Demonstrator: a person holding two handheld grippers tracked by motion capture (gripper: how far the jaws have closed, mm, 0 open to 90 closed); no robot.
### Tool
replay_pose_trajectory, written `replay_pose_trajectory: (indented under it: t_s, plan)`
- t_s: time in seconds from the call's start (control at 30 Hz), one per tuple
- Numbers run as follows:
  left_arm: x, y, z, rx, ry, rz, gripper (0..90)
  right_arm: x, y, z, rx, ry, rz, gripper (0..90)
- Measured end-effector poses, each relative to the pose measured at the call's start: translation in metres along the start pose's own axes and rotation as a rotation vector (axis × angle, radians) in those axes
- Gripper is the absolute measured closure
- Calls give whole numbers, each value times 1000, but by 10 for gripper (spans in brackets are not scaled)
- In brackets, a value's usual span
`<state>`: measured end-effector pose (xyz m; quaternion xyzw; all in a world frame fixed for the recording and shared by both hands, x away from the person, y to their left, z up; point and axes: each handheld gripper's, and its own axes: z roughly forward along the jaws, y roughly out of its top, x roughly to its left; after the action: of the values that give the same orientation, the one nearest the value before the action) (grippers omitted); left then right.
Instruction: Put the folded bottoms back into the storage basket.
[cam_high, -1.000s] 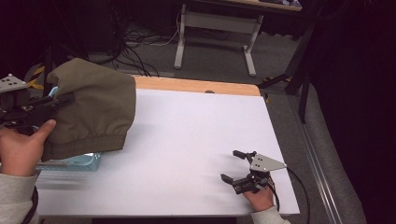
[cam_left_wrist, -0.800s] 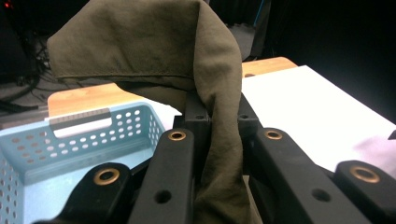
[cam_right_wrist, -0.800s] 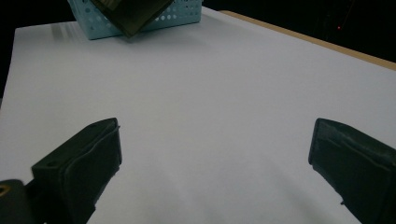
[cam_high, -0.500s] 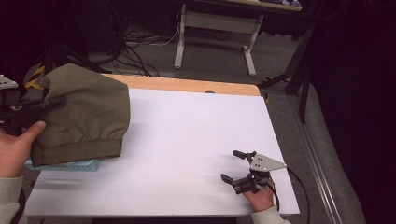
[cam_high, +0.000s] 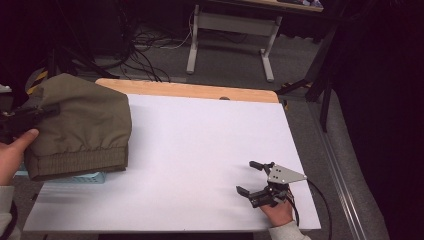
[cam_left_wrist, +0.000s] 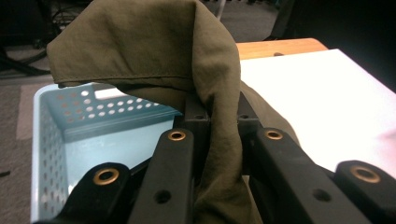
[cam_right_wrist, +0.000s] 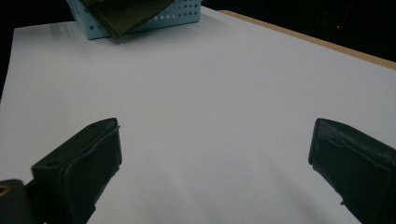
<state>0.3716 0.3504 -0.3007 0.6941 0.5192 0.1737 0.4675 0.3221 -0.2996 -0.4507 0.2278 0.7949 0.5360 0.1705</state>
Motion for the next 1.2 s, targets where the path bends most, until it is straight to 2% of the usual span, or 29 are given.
replay_pose_trajectory:
  t_s: [0.27, 0.37, 0.47, 0.93, 1.1, 1.2]
  plan:
    - [16, -2, 8, 49, 37, -8, 817, 0, 0, 0, 1, 0, -1, 31]
    - [22, -2, 10, 61, 38, -7, 813, 0, 0, 0, 1, 0, -1, 31]
    - [27, -3, 14, 71, 47, 11, 810, 0, 0, 0, 0, 1, 0, 31]
    - [51, -10, 33, 120, 106, 27, 800, 0, 0, 0, 1, 2, -1, 31]
    - [58, -13, 37, 119, 100, 41, 791, 0, 0, 0, 1, 2, -2, 31]
    - [62, -14, 38, 122, 102, 37, 786, 0, 0, 0, 1, 3, -2, 31]
